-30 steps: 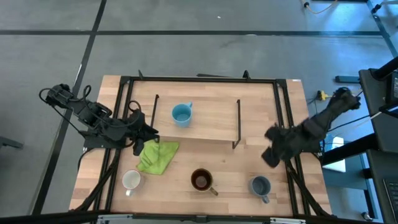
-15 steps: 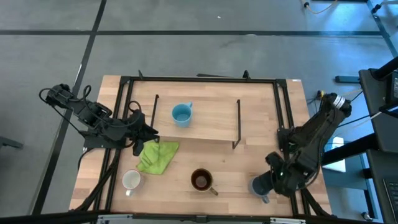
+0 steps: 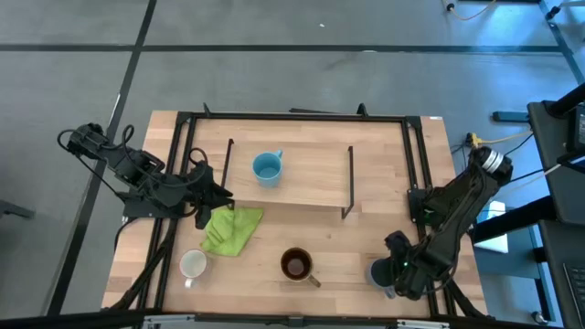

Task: Stack small to large cups/mugs on shelf
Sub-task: Put the gray mug on the shelf

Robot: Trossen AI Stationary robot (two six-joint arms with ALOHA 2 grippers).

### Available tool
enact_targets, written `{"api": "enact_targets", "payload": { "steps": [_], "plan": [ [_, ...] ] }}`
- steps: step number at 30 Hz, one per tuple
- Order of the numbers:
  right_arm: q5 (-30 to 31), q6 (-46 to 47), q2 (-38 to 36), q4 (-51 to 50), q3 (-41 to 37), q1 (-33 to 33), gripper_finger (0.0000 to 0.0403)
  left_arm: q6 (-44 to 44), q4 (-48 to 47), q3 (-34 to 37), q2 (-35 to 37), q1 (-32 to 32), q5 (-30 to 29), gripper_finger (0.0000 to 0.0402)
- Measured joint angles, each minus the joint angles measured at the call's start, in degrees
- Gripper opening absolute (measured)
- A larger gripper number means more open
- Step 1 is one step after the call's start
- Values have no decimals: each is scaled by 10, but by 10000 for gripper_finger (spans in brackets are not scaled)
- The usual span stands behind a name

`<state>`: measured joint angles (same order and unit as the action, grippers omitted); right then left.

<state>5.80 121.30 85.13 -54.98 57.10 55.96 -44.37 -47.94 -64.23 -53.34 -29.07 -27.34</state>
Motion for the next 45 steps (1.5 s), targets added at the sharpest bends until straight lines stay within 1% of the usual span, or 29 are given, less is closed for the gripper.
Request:
{"api": "enact_targets", "payload": {
  "steps": [6,10,14,20,22,24,27,29,31,33,36,38,41,43,45],
  "plan": [
    [0,8,20,-3,0,0,138,-1,0,0,0,0,0,86],
    [-19,16,29,-9,0,0,131,15,0,0,0,0,0,86],
    [-44,19,37,-6,0,0,99,25,0,0,0,0,0,86],
    [-44,17,37,-3,0,0,18,29,0,0,0,0,0,86],
    [-43,17,37,-1,0,-2,13,29,0,0,0,0,0,86],
    [-38,18,36,2,0,-6,20,29,0,0,0,0,0,86],
    [-3,9,23,10,1,-24,22,29,0,0,0,0,-6,86],
    [34,-12,14,7,11,-45,13,28,0,0,0,0,-13,86],
    [54,-44,5,1,26,-70,10,27,-1,0,0,0,-11,86],
    [52,-90,0,-2,43,-99,13,25,-5,0,2,0,4,86],
    [49,-183,0,-3,83,-143,14,6,-28,0,8,0,13,86],
    [51,-246,0,-4,116,-175,12,-7,-50,0,11,0,12,86],
    [78,-327,0,-29,169,-219,11,-21,-73,0,16,-2,5,86],
    [92,-369,-1,-51,202,-245,11,-21,-76,0,18,-7,-5,86],
    [94,-408,-1,-63,226,-273,11,-21,-77,0,18,-11,-12,86]
  ]
}}
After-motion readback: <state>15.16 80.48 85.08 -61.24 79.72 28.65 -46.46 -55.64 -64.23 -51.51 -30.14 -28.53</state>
